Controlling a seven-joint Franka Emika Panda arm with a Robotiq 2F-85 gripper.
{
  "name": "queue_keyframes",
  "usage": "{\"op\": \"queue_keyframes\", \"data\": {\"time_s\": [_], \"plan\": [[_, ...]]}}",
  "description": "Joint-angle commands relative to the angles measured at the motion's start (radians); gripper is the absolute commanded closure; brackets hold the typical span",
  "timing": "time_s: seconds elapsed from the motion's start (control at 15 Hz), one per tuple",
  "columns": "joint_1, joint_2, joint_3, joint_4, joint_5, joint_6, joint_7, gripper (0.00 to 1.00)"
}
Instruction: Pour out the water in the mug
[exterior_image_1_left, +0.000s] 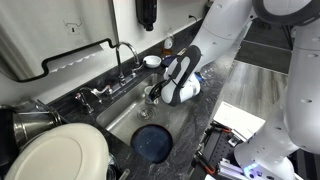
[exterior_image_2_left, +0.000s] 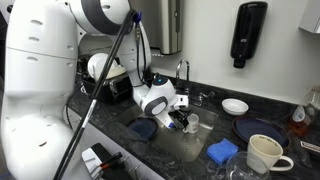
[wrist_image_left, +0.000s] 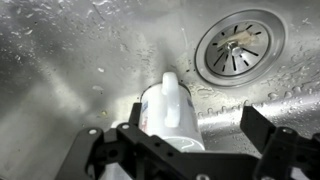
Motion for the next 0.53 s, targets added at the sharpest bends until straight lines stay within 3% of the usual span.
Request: {"op": "queue_keyframes", "data": {"time_s": [0.0, 0.47], "plan": [[0.037, 0.048, -0.045, 0.041, -0.055, -0.009, 0.092, 0.00], [0.026, 0.152, -0.033, 0.132, -0.134, 0.011, 0.145, 0.00]]}}
